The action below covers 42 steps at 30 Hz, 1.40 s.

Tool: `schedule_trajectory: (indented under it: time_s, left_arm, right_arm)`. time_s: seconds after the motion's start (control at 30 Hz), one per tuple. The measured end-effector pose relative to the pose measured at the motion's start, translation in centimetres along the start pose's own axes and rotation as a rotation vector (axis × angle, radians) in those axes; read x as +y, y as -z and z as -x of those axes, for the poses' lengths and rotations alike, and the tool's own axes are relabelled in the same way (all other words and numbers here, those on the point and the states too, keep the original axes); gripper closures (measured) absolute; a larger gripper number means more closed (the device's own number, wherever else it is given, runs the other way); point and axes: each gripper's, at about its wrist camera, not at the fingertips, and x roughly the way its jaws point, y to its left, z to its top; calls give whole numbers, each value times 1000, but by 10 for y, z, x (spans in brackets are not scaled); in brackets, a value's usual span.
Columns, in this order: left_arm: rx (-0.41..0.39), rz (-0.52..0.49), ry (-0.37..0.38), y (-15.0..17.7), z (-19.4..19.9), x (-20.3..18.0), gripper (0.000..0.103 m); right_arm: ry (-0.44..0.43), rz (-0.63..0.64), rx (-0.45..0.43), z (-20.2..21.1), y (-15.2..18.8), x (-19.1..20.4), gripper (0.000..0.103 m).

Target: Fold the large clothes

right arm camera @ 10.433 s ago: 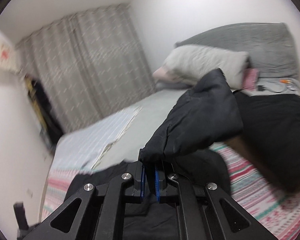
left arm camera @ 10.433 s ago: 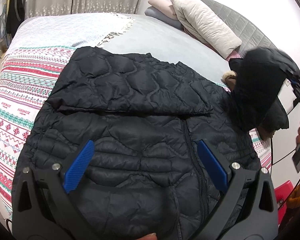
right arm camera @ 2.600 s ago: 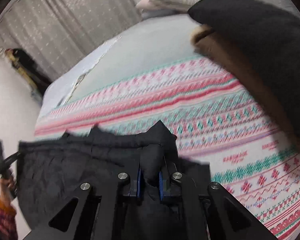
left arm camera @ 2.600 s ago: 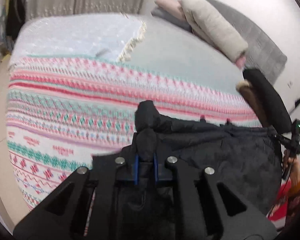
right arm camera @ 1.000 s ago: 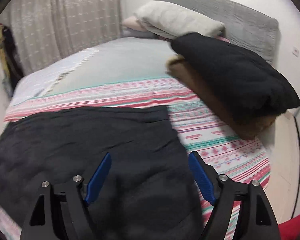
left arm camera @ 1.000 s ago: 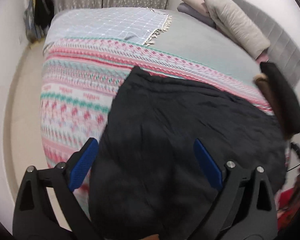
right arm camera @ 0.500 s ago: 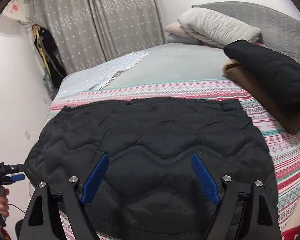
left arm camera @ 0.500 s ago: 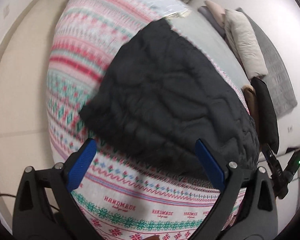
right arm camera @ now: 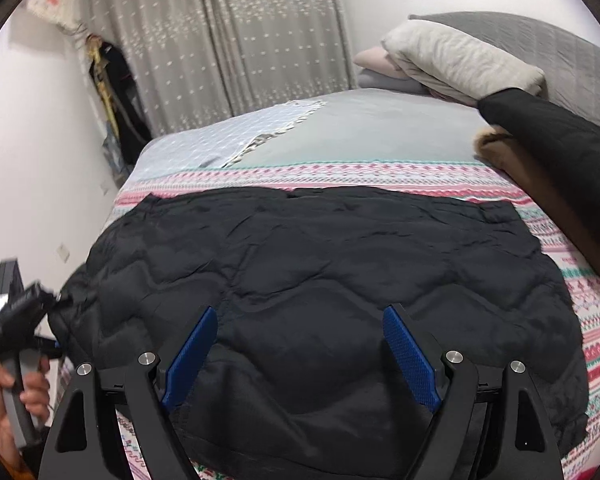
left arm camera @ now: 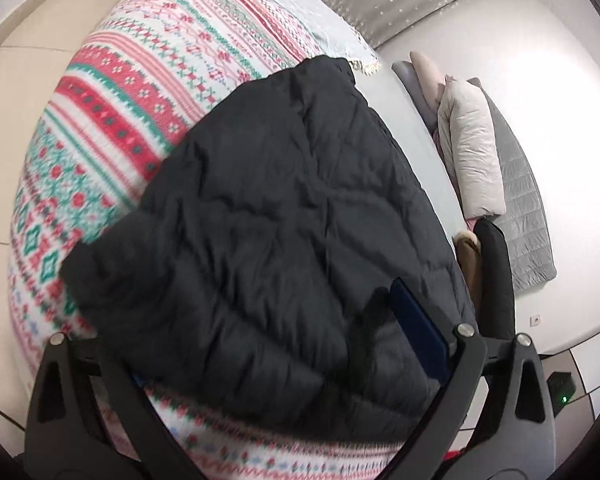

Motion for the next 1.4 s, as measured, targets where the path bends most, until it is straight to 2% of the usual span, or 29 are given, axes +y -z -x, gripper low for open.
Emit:
schedule_trajectory:
  time_s: [0.03,0.1,0.13,0.2,0.23,0.3,0.37,0.47,0.6,0.73,0.93,1.07,1.1,1.2,1.3,1.4]
  left_arm:
    - [-9,-4,-13,-2,-2,-3,10]
    - [-26,-15,-37,-3,-3,-4,25]
    - [-37,-14,-47,-4,-4,-5,28]
    - [-55,-3,-48,-5,-4,-4,44]
    - [-61,-2,-46,-6,-3,-3,48]
    - [-87,-10,-33,-7,1,-6,65]
    - [-123,-38,-15,-6,11,-12,73]
    - [-214,-153,9,-3,31,-39,79]
    - [-321,-357,101,6,60,-94,82]
    - [-354,-550,196,19,74,-151,83]
    - [-302,-740,323,48,65,-223,83]
    - [-254,-834,369,67,50,-257,83]
    - [-232,-864,383,75,44,-267,83]
    - [-171,-936,406,101,30,-290,83]
    - [-65,-997,428,131,6,-305,83]
    - [35,-1053,423,162,-17,-314,82]
  right_arm:
    - [-5,6,4,-2,0,3,17]
    - [-16,21,20,-8,2,10,17]
    - [-17,28,24,-10,3,13,17]
    - [-9,49,34,-14,6,19,17]
    - [-2,59,40,-17,7,23,17]
    - [11,75,55,-21,9,27,17]
    - [19,90,67,-24,11,30,18]
    - [13,99,98,-32,14,33,18]
    - [-25,71,147,-47,21,33,18]
    - [-51,33,175,-56,24,27,18]
    - [-98,-26,184,-61,26,16,18]
    - [-149,-80,212,-49,21,-3,18]
    - [-170,-112,213,-40,17,-13,18]
    - [-203,-241,125,0,4,-61,18]
    - [-129,-376,16,41,1,-124,18]
    - [-103,-521,-40,64,13,-173,18]
